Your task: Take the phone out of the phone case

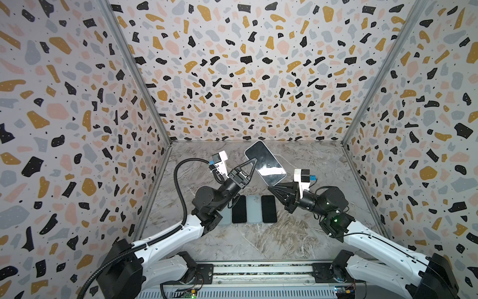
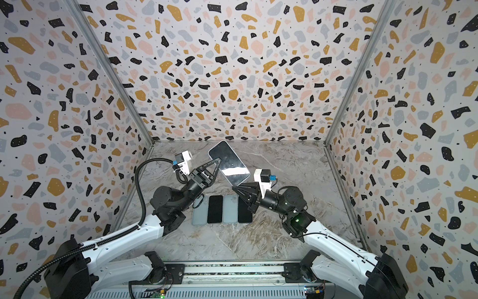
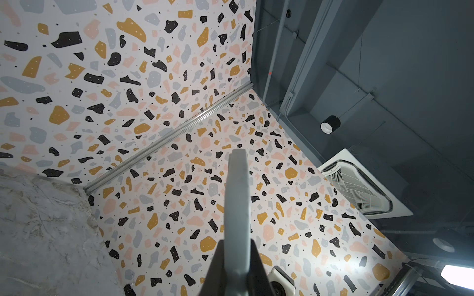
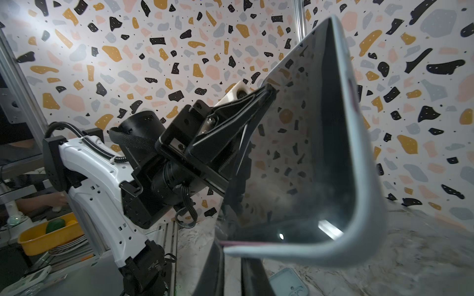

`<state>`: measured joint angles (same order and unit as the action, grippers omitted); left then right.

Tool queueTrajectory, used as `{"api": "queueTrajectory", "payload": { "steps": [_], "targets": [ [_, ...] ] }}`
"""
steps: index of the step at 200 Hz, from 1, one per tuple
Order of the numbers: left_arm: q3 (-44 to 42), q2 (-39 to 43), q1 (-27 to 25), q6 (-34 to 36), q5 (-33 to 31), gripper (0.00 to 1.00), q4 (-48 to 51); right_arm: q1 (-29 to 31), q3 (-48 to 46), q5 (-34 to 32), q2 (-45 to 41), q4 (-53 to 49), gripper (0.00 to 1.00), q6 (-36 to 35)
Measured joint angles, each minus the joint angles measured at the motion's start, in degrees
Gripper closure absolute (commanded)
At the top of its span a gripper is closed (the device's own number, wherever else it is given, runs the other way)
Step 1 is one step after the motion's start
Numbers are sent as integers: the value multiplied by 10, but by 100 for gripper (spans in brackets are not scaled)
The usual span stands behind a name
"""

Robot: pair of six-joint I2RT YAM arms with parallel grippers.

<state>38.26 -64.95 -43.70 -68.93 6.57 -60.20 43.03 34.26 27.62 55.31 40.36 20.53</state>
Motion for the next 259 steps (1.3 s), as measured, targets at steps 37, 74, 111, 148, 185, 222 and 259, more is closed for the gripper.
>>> {"api": "queueTrajectory", "payload": {
  "steps": [37,74,111,148,185,222,259],
  "targets": [
    [0,-10,0,-3,-1,100,9,0,0,-52,1,-41,100,-29],
    [0,-9,0,0,0,100,22,2,0,-67,-8,-64,81,-33],
    [1,9,-9,21,14,100,60,-3,-10,-68,-60,-115,51,-21],
    [18,15,-14,60,52,100,100,-50,-43,-45,-147,-166,41,29],
    [19,-4,-13,79,90,100,74,-156,-51,5,-221,-187,38,118],
    [19,-48,-13,76,129,100,24,-223,-56,83,-231,-122,39,219],
    [19,-61,-13,70,145,100,-6,-228,-76,127,-217,-68,41,276]
  ]
}}
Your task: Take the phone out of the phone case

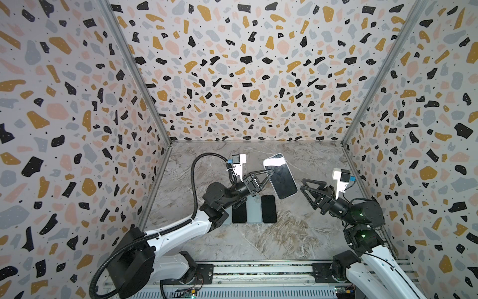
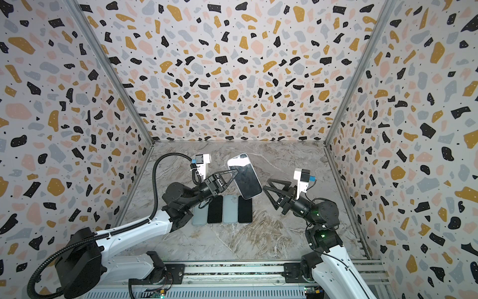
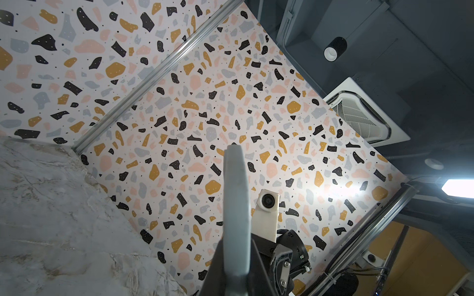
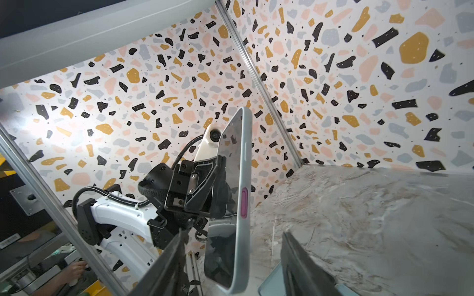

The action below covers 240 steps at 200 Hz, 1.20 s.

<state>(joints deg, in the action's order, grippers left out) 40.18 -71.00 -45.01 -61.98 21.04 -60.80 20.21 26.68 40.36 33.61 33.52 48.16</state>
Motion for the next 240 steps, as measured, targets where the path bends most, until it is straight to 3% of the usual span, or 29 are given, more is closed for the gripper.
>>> {"api": "queueTrajectory", "payload": {
  "steps": [81,240],
  "targets": [
    [0,0,0,-2,1,100,-26,0,-50,36,2,97,60,81],
    [0,-2,-1,-2,10,100,-40,5,-65,51,46,210,73,140]
  ]
}}
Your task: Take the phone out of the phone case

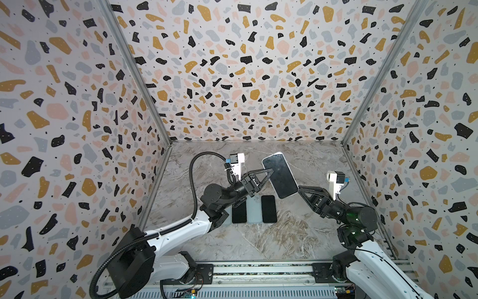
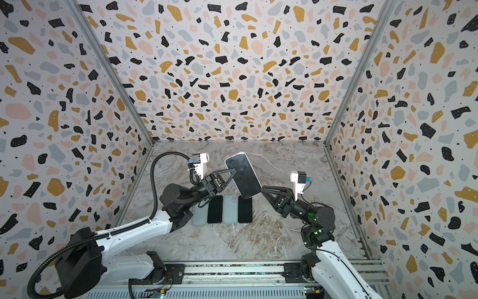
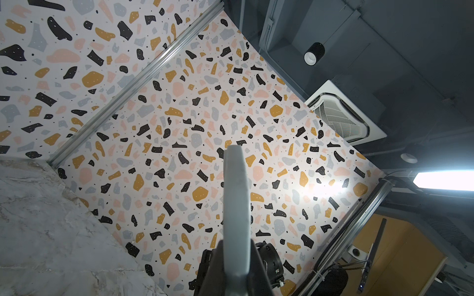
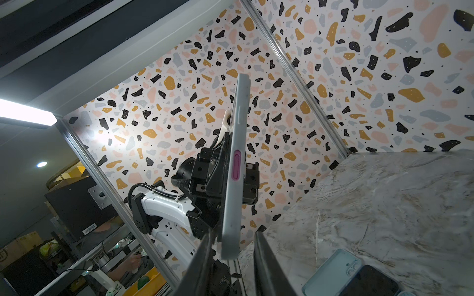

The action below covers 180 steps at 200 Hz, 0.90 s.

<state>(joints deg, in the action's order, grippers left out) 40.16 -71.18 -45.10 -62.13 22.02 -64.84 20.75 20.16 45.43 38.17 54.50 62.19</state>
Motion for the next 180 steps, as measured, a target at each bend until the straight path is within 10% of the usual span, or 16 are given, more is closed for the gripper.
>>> {"api": "queueTrajectory", "payload": {
  "steps": [94,180],
  "targets": [
    [0,-4,-1,-1,2,100,-14,12,-2,-7,9,18,96,13],
    [0,-26,-4,-47,15,100,-65,0,-22,20,47,133,96,10]
  ]
}}
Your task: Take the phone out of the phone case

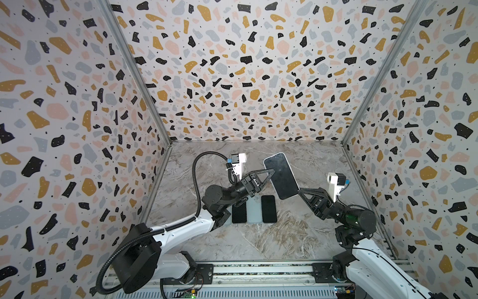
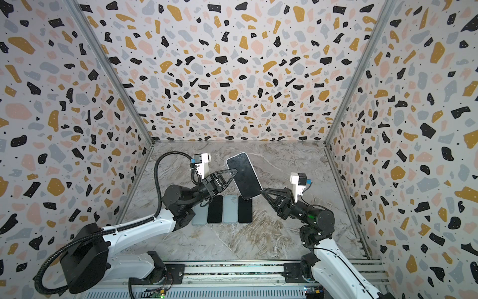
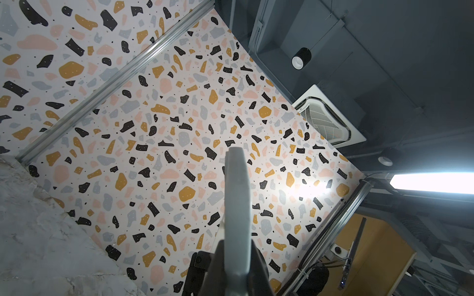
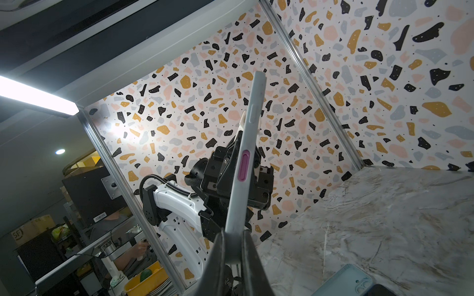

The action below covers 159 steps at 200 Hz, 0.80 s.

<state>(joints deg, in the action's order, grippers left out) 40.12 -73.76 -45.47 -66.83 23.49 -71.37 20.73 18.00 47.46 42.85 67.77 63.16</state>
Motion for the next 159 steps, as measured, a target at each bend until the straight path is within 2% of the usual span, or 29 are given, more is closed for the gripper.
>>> {"api": "queueTrajectory", "payload": {
  "steps": [75,159],
  "targets": [
    [3,2,0,-1,-3,100,-9,-8,3,47,110,193,92,26],
    [10,3,-1,-14,9,100,-18,-9,10,70,127,255,90,40]
  ]
}}
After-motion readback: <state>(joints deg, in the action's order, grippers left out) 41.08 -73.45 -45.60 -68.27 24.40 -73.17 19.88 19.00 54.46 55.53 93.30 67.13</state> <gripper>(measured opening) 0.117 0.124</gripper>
